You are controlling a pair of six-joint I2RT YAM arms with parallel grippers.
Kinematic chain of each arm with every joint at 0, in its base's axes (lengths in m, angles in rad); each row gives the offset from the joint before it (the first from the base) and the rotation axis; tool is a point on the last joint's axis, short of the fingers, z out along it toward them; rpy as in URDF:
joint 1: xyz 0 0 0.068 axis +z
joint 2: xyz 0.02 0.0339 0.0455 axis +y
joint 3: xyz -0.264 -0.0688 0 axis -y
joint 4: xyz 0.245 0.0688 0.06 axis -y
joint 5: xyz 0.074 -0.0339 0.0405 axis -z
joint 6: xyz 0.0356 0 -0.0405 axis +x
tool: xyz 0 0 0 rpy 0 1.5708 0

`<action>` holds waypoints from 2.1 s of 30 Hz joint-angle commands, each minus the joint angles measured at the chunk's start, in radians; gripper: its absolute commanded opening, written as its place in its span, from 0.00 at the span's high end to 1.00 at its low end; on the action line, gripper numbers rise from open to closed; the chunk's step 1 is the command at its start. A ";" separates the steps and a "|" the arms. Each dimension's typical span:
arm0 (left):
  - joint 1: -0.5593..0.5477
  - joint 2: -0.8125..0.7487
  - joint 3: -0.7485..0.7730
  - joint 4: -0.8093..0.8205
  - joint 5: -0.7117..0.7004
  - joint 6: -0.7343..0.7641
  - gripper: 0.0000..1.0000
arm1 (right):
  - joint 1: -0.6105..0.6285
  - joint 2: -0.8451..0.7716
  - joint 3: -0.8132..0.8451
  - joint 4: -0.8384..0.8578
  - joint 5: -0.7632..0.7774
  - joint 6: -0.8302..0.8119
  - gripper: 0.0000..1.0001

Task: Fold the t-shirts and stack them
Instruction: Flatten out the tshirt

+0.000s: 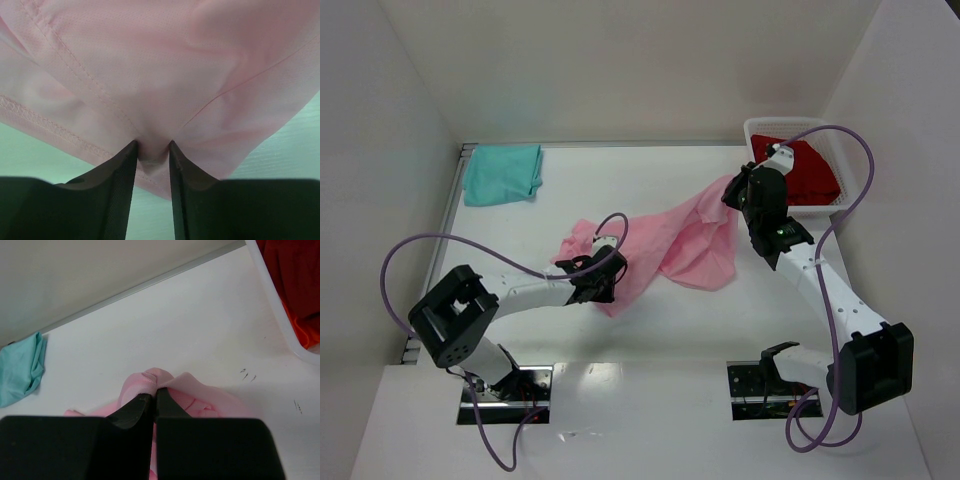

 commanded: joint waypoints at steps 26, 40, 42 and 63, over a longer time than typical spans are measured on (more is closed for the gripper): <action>-0.003 -0.184 0.101 -0.122 -0.100 0.008 1.00 | -0.009 0.009 0.033 0.073 0.002 -0.014 0.98; -0.003 -0.150 0.039 -0.053 -0.050 0.005 1.00 | -0.009 0.009 0.033 0.074 0.002 -0.014 0.98; -0.003 -0.118 0.029 -0.042 -0.038 0.005 1.00 | -0.009 0.009 0.033 0.074 0.002 -0.014 0.98; 0.046 -0.452 0.204 0.013 -0.390 0.136 1.00 | -0.009 0.031 0.128 0.083 -0.023 -0.014 0.98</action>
